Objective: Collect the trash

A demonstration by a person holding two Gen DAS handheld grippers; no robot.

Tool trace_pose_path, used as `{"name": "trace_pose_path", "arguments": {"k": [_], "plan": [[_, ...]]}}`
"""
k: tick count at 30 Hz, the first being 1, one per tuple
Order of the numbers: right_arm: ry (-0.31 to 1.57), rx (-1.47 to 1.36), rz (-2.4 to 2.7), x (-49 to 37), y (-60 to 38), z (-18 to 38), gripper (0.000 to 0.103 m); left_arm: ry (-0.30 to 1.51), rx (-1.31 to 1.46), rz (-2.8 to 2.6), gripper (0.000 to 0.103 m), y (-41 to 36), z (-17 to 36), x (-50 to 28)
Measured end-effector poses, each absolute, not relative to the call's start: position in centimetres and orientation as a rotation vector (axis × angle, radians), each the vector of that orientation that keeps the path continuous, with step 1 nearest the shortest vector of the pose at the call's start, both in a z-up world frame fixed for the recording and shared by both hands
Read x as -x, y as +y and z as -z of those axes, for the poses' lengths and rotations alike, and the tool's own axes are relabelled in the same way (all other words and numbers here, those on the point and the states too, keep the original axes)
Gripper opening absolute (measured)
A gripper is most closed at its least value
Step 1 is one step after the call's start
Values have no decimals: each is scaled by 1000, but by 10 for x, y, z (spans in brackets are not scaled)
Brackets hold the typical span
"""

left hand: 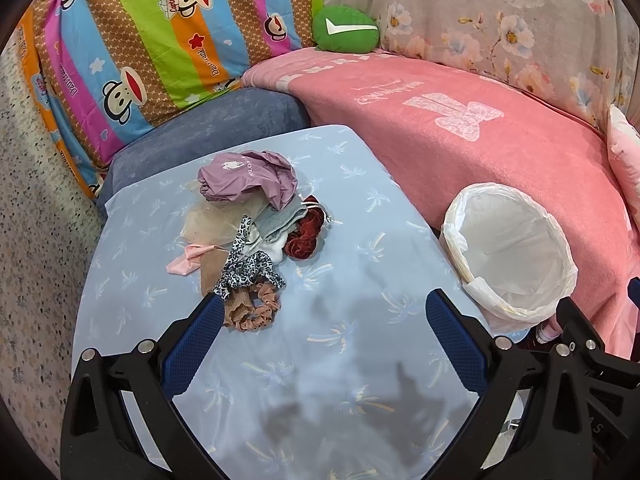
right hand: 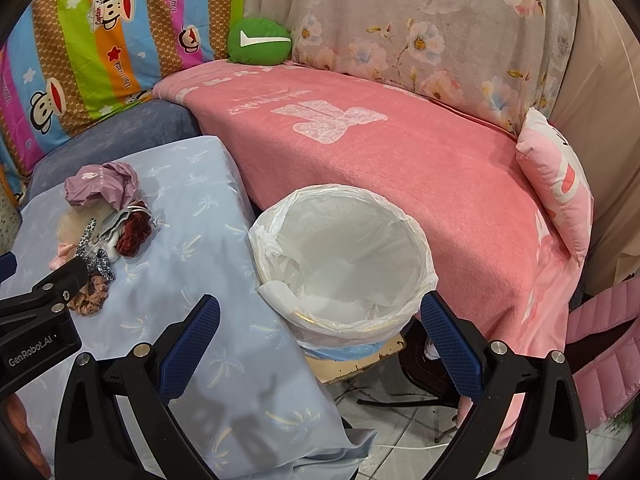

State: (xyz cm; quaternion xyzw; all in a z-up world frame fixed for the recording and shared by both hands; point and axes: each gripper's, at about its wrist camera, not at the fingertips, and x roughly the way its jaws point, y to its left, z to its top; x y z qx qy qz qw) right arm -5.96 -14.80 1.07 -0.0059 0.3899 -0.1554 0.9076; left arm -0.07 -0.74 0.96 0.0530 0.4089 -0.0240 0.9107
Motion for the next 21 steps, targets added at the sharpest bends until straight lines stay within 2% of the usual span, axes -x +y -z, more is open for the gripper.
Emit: {"name": "trace_pose_path", "arguments": {"k": [21], "plan": [[787, 7, 331, 59, -145, -15, 97, 814, -114, 62, 96, -11, -13, 0]]}}
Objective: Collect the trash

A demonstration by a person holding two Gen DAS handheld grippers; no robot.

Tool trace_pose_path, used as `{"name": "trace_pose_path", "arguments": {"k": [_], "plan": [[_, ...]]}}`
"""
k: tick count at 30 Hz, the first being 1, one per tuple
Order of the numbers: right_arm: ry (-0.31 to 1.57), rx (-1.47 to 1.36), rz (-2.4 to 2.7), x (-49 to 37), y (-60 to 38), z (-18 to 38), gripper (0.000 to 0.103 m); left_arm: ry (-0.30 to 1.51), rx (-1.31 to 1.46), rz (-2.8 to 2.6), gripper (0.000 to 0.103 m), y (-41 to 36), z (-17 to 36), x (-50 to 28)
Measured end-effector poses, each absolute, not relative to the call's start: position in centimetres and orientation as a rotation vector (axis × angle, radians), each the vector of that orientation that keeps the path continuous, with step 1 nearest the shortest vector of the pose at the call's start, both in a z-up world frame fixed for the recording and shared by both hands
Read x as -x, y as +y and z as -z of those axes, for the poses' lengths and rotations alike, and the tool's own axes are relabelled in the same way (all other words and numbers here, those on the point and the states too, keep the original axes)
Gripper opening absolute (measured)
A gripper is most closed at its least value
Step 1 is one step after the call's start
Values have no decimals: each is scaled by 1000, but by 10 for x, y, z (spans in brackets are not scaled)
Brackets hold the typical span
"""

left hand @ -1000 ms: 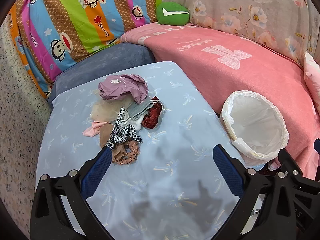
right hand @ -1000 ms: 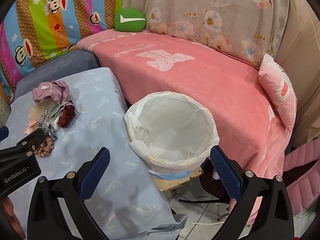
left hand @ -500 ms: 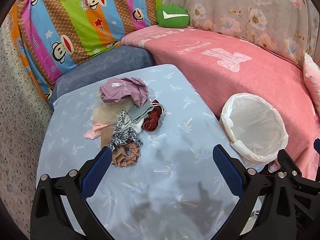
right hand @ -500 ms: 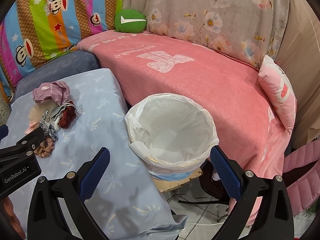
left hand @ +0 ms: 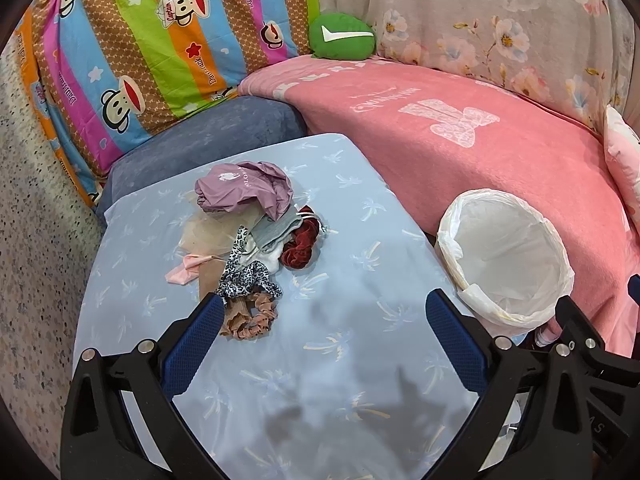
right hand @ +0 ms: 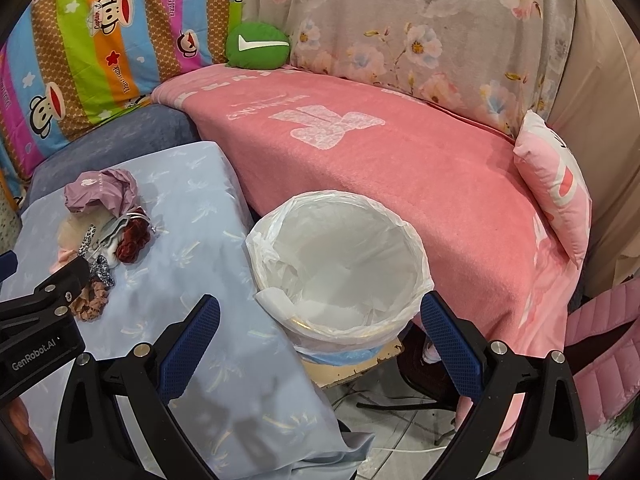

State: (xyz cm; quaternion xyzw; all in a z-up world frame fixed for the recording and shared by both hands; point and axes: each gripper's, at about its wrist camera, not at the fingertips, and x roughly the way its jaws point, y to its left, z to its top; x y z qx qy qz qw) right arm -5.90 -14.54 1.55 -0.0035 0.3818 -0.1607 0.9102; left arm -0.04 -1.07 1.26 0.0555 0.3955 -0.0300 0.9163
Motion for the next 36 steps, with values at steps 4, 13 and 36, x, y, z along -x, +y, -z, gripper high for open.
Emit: {"name": "trace_pose_path", "arguments": {"k": [4, 13, 36], "plan": [[787, 5, 332, 59, -147, -16, 97, 813, -115, 61, 96, -11, -12, 0], [785, -6, 332, 60, -150, -17, 97, 812, -120, 65, 96, -16, -13, 0], [787, -1, 330, 61, -150, -16, 97, 831, -100, 58, 96, -13, -8, 4]]}}
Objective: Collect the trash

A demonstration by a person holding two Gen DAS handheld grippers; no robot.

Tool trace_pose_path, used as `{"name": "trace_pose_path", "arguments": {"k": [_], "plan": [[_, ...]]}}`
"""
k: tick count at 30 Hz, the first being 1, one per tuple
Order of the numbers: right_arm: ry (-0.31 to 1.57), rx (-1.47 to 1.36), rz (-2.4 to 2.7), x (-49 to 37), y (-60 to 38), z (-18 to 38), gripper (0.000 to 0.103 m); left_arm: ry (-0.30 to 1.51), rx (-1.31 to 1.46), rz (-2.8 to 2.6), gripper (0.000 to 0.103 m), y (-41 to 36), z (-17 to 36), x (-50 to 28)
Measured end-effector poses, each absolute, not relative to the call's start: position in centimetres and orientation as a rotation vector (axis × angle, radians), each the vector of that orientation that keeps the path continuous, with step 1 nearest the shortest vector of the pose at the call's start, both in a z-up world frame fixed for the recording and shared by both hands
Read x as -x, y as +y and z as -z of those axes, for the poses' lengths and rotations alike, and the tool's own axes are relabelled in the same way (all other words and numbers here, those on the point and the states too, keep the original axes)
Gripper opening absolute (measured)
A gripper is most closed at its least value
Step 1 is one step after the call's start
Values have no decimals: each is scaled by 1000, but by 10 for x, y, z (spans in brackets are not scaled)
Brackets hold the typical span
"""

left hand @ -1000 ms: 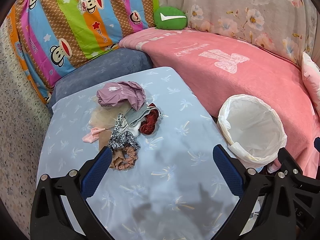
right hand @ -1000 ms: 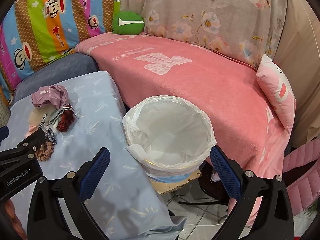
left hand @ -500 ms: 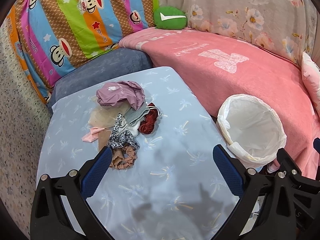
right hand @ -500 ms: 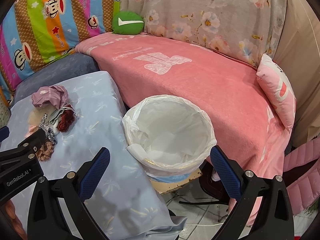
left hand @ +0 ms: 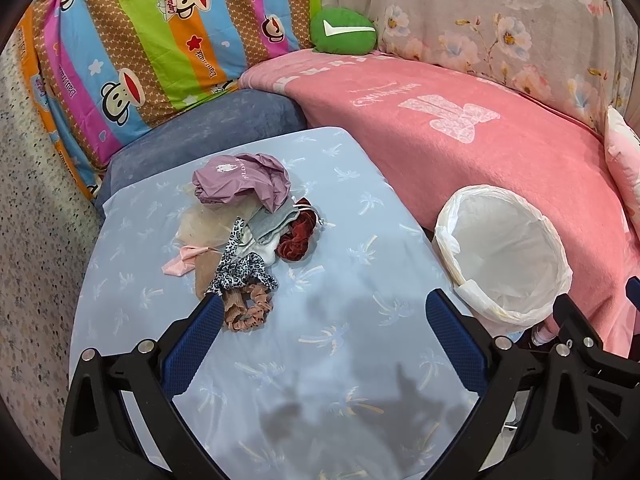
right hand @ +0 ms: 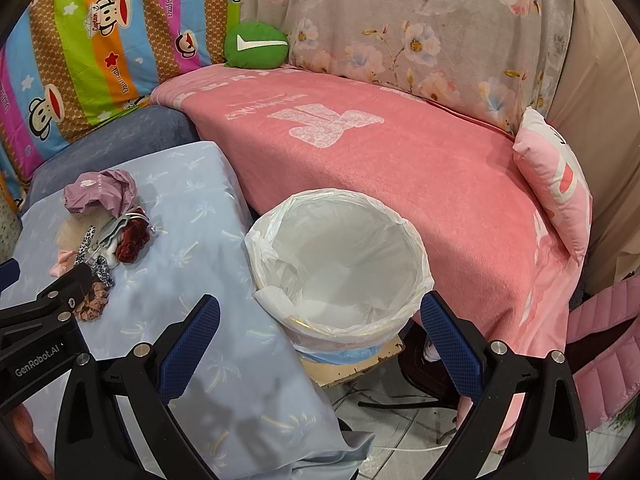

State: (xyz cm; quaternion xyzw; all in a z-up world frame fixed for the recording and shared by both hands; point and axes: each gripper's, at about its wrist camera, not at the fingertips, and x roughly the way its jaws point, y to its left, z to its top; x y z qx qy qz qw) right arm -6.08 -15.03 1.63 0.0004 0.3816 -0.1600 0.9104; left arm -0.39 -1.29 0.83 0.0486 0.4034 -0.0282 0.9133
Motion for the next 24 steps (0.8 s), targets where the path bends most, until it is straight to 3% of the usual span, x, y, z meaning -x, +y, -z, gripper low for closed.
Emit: {"name": "trace_pose_path", "arguments": {"k": [24], "plan": [[786, -2, 330, 61, -151, -17, 97, 833, -96, 59, 96, -13, -6, 6]]}}
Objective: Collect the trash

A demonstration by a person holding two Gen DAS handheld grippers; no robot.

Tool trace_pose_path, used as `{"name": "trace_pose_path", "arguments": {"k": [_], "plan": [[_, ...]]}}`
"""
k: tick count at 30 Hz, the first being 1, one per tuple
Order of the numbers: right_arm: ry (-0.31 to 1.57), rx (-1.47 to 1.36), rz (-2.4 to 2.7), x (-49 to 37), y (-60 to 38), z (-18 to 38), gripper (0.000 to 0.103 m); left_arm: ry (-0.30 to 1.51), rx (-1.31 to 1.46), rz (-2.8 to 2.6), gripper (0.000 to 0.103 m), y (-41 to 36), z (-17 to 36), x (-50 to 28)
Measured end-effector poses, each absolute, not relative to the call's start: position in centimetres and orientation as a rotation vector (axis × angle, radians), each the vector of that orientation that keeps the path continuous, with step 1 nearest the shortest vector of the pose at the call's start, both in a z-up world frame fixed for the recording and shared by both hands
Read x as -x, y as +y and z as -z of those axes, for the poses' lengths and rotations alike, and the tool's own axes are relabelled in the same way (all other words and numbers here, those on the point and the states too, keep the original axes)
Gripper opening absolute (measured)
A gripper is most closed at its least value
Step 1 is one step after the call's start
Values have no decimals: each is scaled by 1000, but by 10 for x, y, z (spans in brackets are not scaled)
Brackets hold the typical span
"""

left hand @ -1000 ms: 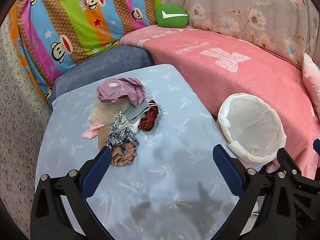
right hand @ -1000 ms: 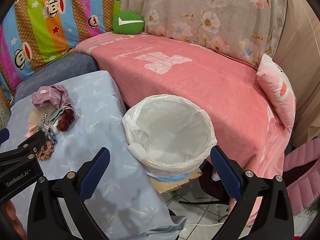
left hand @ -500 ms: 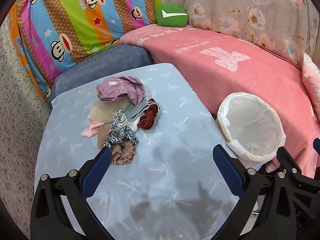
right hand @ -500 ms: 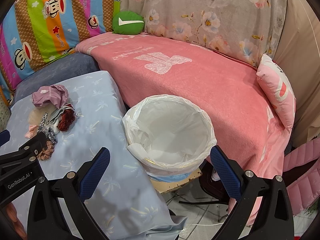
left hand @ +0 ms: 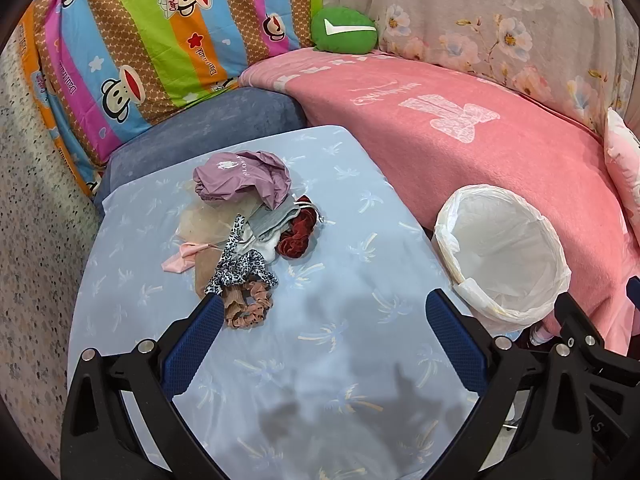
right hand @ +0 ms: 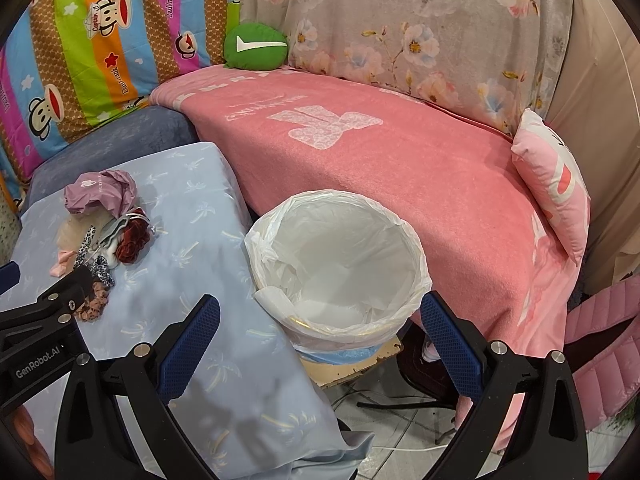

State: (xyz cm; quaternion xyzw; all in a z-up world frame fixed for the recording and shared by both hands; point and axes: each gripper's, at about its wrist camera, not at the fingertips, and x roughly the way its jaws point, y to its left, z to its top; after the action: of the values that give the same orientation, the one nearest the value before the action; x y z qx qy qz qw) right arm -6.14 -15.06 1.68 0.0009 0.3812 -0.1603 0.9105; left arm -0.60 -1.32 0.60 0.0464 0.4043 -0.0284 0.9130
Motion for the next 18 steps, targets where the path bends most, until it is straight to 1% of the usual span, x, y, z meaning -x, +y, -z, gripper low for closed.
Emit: {"name": "trace_pose_path", "arguments": {"k": [18], "plan": [[779, -2, 333, 60, -148, -20, 97, 833, -77, 75, 96, -1, -3, -2]]}}
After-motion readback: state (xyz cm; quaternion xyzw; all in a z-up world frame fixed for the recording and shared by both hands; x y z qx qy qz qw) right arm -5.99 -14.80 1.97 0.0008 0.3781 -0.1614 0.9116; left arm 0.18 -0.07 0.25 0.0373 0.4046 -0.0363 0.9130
